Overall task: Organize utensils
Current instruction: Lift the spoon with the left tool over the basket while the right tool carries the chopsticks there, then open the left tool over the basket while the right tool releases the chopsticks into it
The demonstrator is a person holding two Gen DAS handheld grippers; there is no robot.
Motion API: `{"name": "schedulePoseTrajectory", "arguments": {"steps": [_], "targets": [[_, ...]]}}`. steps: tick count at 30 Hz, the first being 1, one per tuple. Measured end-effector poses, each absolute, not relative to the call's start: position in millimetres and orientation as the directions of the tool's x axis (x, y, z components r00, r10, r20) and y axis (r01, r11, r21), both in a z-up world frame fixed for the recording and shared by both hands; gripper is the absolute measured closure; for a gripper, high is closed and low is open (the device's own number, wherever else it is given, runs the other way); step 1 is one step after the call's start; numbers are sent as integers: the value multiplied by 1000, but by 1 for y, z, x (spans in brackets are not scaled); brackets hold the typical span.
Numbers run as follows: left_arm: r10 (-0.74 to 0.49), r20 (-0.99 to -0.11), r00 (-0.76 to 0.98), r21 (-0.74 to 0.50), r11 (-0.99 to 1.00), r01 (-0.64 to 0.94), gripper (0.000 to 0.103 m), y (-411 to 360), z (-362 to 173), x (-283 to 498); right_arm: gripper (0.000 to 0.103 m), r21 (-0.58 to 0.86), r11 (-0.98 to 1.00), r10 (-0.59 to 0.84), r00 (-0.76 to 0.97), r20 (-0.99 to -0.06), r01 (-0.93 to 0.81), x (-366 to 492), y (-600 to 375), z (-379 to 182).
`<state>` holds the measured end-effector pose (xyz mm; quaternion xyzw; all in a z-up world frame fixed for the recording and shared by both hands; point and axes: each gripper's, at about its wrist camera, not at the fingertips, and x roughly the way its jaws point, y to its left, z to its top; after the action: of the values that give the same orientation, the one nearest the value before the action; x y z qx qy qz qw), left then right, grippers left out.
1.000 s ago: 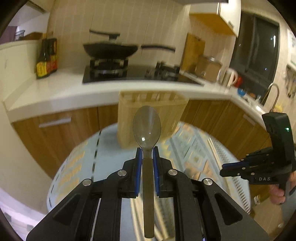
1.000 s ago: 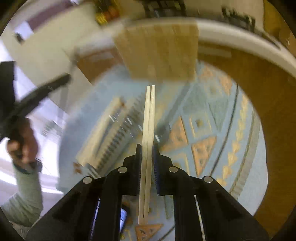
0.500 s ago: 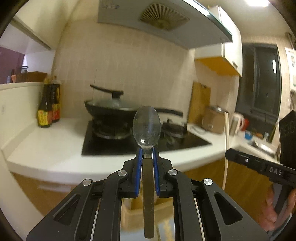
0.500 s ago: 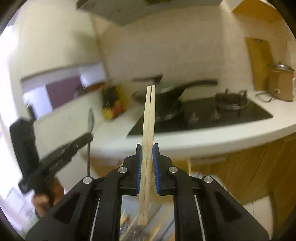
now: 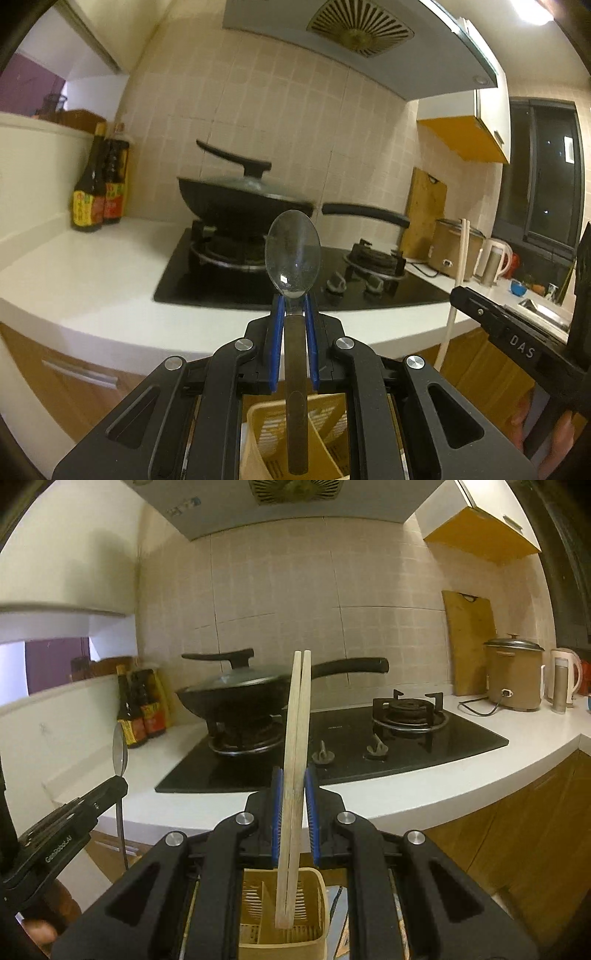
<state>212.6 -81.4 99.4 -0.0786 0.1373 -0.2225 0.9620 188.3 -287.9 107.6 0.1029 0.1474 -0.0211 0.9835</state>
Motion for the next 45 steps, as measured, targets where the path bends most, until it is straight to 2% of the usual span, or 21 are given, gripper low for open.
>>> {"name": "schedulePoseTrajectory", "arguments": {"steps": [9,11,13,15,16,18,21,28,33,40,45], "targets": [[-478,-270,836,-243,874,421,93,-75,76,209,91,205,979,53,939,-340,19,170,-283,86],[-489,-281,826,-260,867,425,89,-71,74,206,89,210,978,81,930,-360,-4,164,-283,83],[-499,-297,814,-264,862,433,75,-68,73,202,81,215,977,89,923,-374,-7,153,-284,81],[-500,-308,809,-260,863,433,74,-65,75,195,73,229,973,103,918,-384,-13,144,-287,81],[-505,-314,804,-263,860,437,71,-63,77,192,65,243,970,115,913,-391,-18,137,-289,81],[-514,-323,794,-270,855,443,66,-60,80,186,58,260,965,127,908,-400,-20,127,-293,83],[-524,-327,787,-284,848,447,60,-49,88,169,58,265,964,122,901,-416,-8,105,-297,87],[-546,-347,763,-313,834,455,57,-25,98,128,58,295,955,138,856,-498,17,55,-299,96],[-535,-397,746,-295,844,449,55,-10,99,98,58,276,961,161,792,-588,10,28,-287,92],[-456,-577,678,-220,886,408,55,2,66,69,58,219,976,171,637,-752,-3,5,-252,41],[-406,-707,578,-211,902,376,56,10,19,66,62,281,960,231,555,-799,5,-4,-242,3]]}}
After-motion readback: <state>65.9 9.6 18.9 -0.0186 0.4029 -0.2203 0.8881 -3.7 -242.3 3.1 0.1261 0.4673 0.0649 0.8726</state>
